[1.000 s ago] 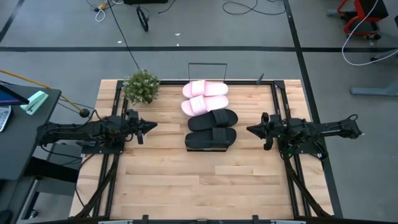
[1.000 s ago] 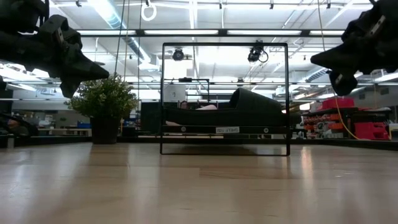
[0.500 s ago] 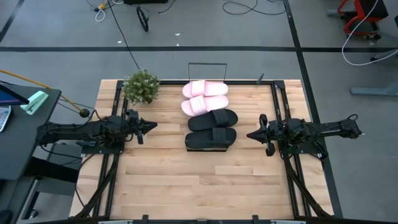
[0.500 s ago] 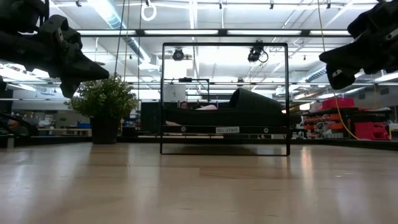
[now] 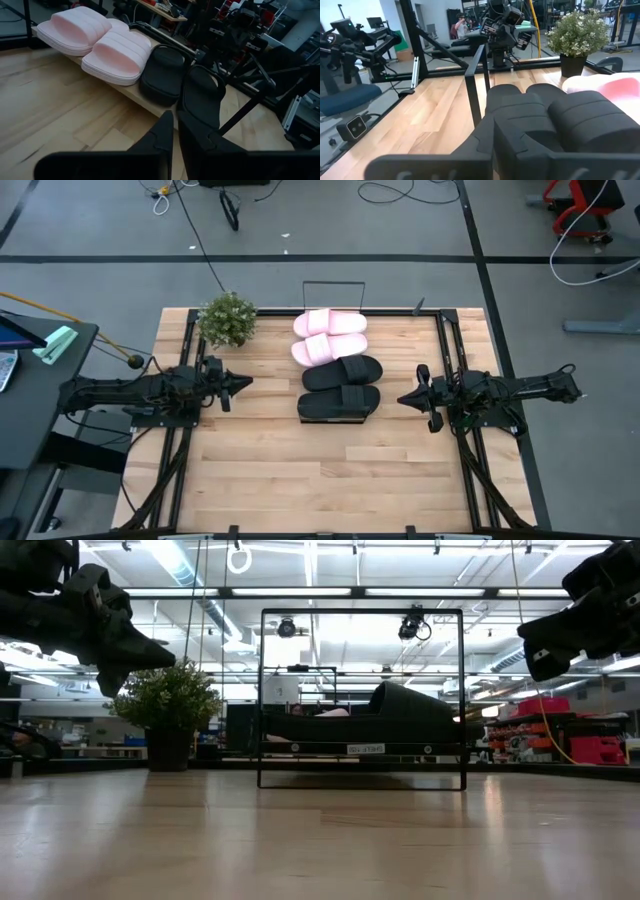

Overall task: Pick and place slides into the shelf
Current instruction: Return to Home Position

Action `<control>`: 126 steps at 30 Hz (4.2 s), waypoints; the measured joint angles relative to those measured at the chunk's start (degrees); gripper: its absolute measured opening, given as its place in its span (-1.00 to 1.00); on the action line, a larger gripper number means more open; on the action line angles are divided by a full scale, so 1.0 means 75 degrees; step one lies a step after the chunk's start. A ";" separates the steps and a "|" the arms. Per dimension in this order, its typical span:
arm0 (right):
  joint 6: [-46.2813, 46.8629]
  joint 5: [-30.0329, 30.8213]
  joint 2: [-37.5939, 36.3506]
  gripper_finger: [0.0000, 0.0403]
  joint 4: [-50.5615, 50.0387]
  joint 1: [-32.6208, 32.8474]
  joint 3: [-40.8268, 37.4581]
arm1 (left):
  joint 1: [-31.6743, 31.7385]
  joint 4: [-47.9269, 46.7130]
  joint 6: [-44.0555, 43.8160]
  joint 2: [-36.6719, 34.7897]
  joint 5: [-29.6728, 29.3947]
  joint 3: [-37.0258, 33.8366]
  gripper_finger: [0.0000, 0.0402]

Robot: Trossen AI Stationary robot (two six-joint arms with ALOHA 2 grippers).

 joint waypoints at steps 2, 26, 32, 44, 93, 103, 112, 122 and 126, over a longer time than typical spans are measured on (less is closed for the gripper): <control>0.0003 0.0003 0.0000 -0.94 0.0000 0.0001 0.0000 | 0.0000 0.0000 0.0003 0.0000 0.0000 0.0000 -0.82; 0.1145 0.0000 0.0000 -0.92 0.0009 0.0003 -0.0003 | -0.0003 -0.0002 0.0003 0.0000 0.0003 0.0000 -0.82; 0.1145 0.0000 0.0000 -0.93 0.0012 0.0003 -0.0003 | 0.0000 -0.0003 0.0003 0.0000 0.0003 -0.0003 -0.86; 0.1142 0.0000 0.0000 -0.93 0.0012 0.0003 -0.0003 | -0.0002 -0.0002 0.0003 0.0000 0.0003 -0.0003 -0.89; 0.1137 0.0002 0.0000 -0.93 0.0013 0.0003 -0.0003 | -0.0003 -0.0003 0.0003 0.0000 0.0000 -0.0006 -0.90; 0.1137 0.0003 0.0000 -0.93 0.0015 0.0003 -0.0003 | -0.0002 0.0000 0.0003 0.0003 0.0002 -0.0006 -0.82; 0.1137 0.0003 0.0000 -0.93 0.0012 0.0003 -0.0003 | -0.0003 0.0000 0.0003 0.0003 0.0003 -0.0006 -0.88; 0.1137 0.0003 0.0000 -0.93 0.0014 0.0003 -0.0003 | -0.0003 -0.0003 0.0003 0.0003 0.0003 -0.0006 -0.85; 0.1137 0.0003 0.0000 -0.93 0.0014 0.0003 -0.0003 | -0.0003 -0.0001 0.0003 0.0001 0.0003 -0.0006 -0.82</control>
